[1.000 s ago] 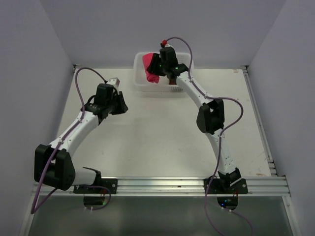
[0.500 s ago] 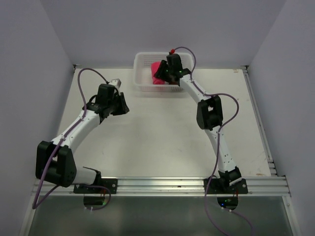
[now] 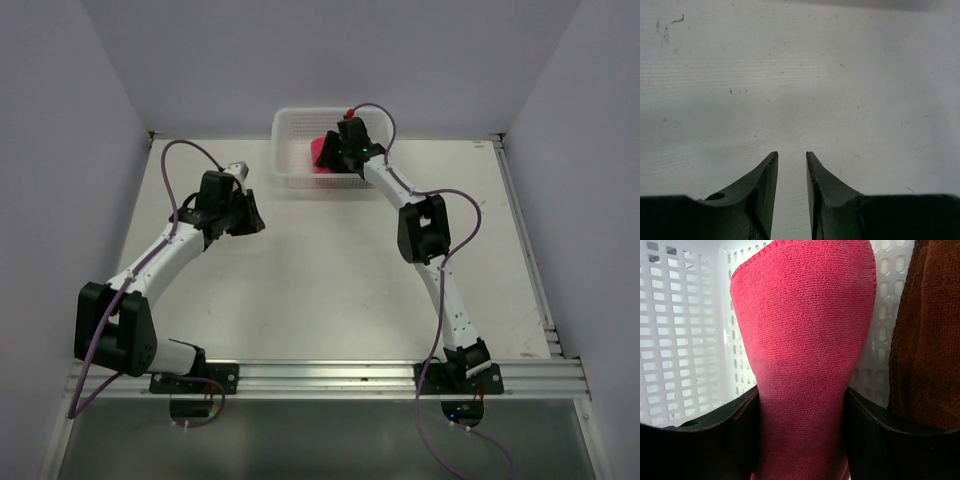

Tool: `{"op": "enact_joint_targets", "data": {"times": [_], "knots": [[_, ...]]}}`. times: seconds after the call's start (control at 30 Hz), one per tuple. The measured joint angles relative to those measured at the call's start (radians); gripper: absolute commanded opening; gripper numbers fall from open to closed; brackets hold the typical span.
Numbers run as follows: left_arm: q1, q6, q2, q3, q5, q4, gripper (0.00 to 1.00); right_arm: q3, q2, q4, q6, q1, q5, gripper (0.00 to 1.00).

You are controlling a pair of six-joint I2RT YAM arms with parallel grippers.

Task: Roll the towels
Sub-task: Place the rolled towel into the container

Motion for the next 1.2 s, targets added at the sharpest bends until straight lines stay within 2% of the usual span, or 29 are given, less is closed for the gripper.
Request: {"op": "enact_joint_targets", "data": {"times": [0.4, 0.8, 1.2], "knots": [[0.0, 0.0, 0.002, -0.009, 0.025, 0.003, 0.34, 0.0, 0.0, -0.02, -0.035, -0.001, 0.0, 0.83], [0.0, 0.0, 0.002, -0.009, 0.054, 0.007, 0.35, 0.013, -0.008, -0.054, -0.065, -0.005, 0.0, 0.86], [0.0, 0.001, 0.002, -0.009, 0.066, 0.008, 0.38, 0.016, -0.121, -0.08, -0.115, -0.008, 0.001, 0.9]]}}
